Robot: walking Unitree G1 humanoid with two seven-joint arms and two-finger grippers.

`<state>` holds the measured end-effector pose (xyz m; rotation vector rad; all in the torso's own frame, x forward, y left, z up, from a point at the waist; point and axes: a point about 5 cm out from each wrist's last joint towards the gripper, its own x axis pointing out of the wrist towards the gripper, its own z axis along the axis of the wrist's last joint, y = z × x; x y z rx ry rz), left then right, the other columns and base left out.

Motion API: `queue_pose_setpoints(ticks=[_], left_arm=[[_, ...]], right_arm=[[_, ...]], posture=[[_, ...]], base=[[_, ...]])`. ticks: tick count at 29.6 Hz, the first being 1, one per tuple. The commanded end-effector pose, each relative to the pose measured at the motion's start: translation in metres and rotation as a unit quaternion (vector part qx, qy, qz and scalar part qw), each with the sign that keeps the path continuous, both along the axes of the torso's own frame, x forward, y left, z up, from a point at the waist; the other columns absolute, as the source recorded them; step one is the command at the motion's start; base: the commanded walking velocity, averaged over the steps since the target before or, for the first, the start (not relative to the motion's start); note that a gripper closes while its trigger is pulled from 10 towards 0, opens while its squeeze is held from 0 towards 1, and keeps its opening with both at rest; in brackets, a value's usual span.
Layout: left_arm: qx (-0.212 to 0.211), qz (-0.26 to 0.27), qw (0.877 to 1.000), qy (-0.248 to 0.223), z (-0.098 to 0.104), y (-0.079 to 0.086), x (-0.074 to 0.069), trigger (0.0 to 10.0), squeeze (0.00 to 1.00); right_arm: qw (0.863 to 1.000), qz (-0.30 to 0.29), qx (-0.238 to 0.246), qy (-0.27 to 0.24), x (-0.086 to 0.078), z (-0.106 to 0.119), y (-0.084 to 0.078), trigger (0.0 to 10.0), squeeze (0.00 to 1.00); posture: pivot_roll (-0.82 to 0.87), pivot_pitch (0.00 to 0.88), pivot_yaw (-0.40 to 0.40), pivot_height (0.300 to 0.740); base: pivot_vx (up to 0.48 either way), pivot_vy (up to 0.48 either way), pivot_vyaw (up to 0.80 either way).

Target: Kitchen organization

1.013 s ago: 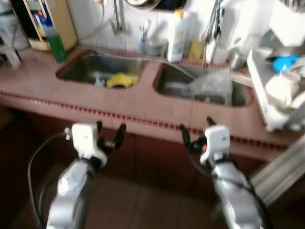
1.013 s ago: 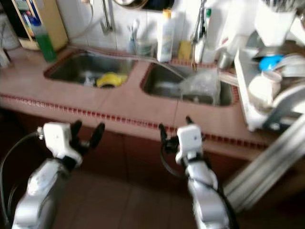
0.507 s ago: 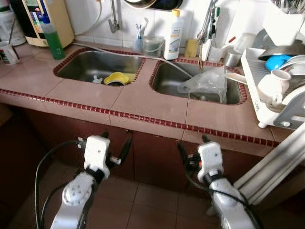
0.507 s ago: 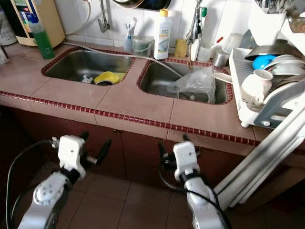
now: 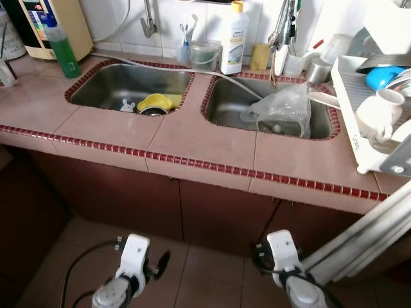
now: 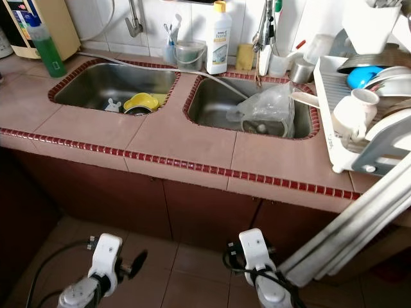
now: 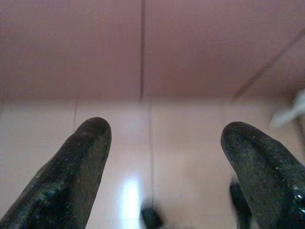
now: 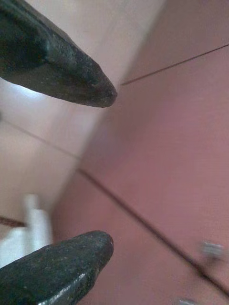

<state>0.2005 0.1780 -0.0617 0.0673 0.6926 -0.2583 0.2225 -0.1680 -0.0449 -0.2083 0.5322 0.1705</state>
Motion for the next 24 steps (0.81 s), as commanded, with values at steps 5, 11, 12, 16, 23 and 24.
queue_pose_setpoints(ticks=[5, 11, 12, 16, 23, 24], left_arm=[[0.040, 0.001, 0.993, 0.113, -0.029, 0.004, -0.044, 10.0, 0.00], [0.030, -0.015, 0.994, 0.103, -0.028, -0.009, -0.039, 10.0, 0.00], [0.029, -0.014, 0.994, 0.102, -0.028, -0.012, -0.038, 10.0, 0.00], [0.027, -0.009, 0.994, 0.102, -0.028, -0.015, -0.036, 10.0, 0.00], [0.029, -0.020, 0.994, 0.101, -0.028, -0.018, -0.035, 10.0, 0.00], [0.029, -0.025, 0.994, 0.104, -0.028, -0.019, -0.036, 10.0, 0.00]], right_arm=[[0.993, -0.009, -0.017, 0.116, -0.036, -0.032, -0.003, 10.0, 0.00], [0.981, -0.020, -0.009, 0.191, -0.063, -0.047, -0.007, 10.0, 0.00], [0.979, -0.023, -0.008, 0.201, -0.066, -0.049, -0.008, 10.0, 0.00], [0.978, -0.026, -0.006, 0.207, -0.066, -0.049, -0.008, 10.0, 0.00], [0.979, -0.022, -0.005, 0.203, -0.062, -0.048, -0.007, 10.0, 0.00], [0.979, -0.021, -0.005, 0.203, -0.062, -0.048, -0.007, 10.0, 0.00]], posture=[[-0.01, 0.000, 0.028, 0.740], [0.00, 0.000, 0.012, 0.740], [0.01, 0.000, 0.008, 0.740], [0.03, 0.000, 0.001, 0.740], [0.02, 0.000, 0.004, 0.740], [0.02, 0.000, 0.005, 0.740]], base=[[0.000, 0.000, 0.00], [0.000, 0.000, 0.00], [0.000, 0.000, 0.00], [0.000, 0.000, 0.00], [0.000, 0.000, 0.00], [0.000, 0.000, 0.00]])
